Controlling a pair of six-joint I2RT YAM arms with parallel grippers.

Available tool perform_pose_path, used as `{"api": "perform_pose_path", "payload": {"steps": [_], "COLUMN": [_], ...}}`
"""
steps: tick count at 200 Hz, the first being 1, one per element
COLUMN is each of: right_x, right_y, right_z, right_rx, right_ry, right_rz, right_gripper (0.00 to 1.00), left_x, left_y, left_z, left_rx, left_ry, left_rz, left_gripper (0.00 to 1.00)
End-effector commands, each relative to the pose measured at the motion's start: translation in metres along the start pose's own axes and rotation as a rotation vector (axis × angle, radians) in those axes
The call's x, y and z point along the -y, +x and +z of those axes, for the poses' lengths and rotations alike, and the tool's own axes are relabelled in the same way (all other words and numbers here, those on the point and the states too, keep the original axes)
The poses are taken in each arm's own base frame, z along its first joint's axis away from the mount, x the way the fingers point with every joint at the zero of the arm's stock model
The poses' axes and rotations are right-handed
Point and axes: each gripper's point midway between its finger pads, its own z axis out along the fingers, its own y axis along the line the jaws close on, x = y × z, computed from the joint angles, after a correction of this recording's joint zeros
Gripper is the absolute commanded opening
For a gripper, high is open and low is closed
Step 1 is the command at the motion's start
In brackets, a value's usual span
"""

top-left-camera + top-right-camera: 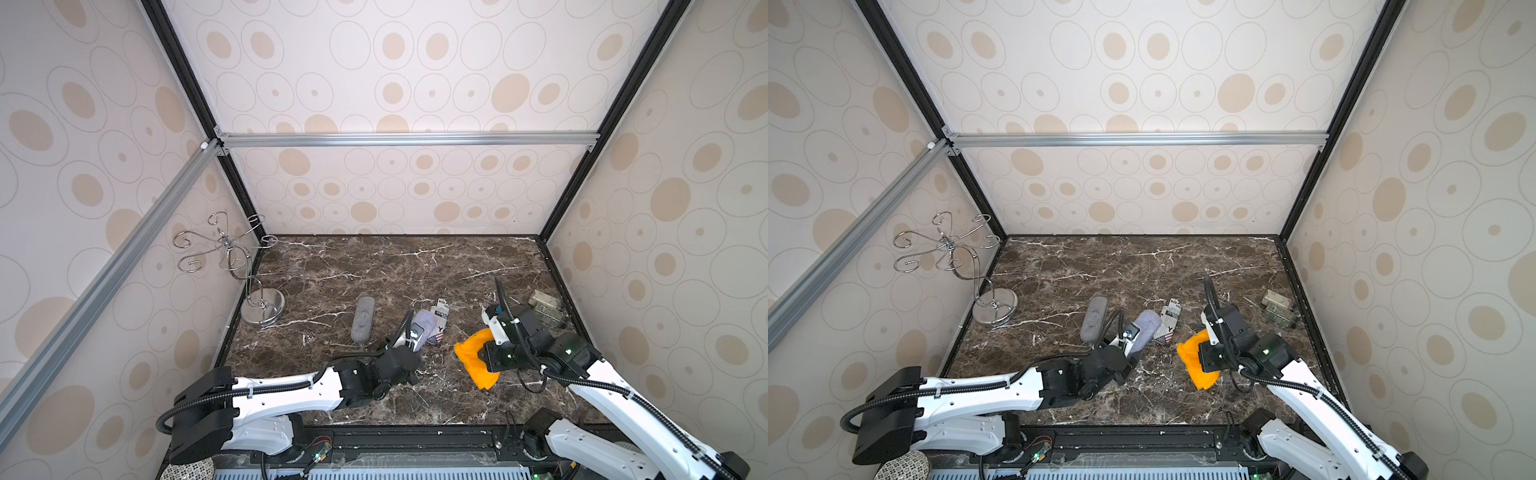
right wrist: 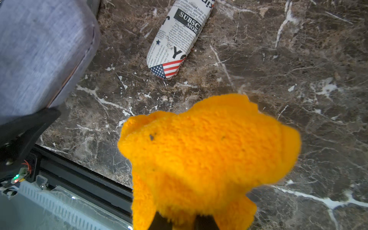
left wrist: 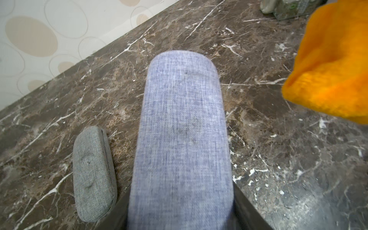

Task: Wipe the eyeglass case
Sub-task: Wipe the dirt from the eyeglass case, then place the eyeglass case at the center of the board.

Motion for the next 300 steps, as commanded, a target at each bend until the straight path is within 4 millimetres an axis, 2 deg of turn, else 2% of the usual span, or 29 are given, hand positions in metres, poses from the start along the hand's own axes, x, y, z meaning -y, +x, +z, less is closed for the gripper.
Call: {"api": "perform_pose_path", "payload": {"steps": [1, 33, 62, 100, 135, 203, 259, 300], "right_x": [-0.012, -0.022, -0.026, -0.028, -0.023, -0.017, -0.017, -0.017], "right_y": [-0.004, -0.002, 0.001, 0.003, 0.006, 0.007, 0.009, 0.01], "right_z": [-0.001, 0.0, 0.005, 0.006, 0.002, -0.005, -0.003, -0.001], "right_rx": [0.038, 0.053, 0.048, 0.043, 0.063, 0.118, 0.106, 0.104], "right_ry": [-0.074, -0.15, -0.179, -0.198, -0.183, -0.173, -0.174, -0.175], "right_rz": [0.021, 0.025, 0.029, 0.033, 0.026, 0.029, 0.027, 0.03], "right_gripper": [0.0, 0.0, 0.0, 0.0, 0.0, 0.0, 0.0, 0.0], "left_x": [-0.002, -0.017, -0.023, -0.035, -0.037, -0.039, -0.039, -0.037], "left_y": [-0.011, -0.011, -0.011, -0.009, 0.002, 0.012, 0.019, 0.025], "left_z": [0.013, 0.045, 0.073, 0.099, 0.123, 0.147, 0.153, 0.156], "left_rx": [-0.002, -0.052, -0.09, -0.126, -0.169, -0.208, -0.223, -0.239], "left_ry": [0.012, -0.071, -0.116, -0.168, -0.164, -0.132, -0.124, -0.122], "left_rz": [-0.158, -0.232, -0.251, -0.284, -0.309, -0.347, -0.361, -0.363], "left_gripper": [0.41, 0.4, 0.4, 0.4, 0.41, 0.44, 0.47, 0.55]}}
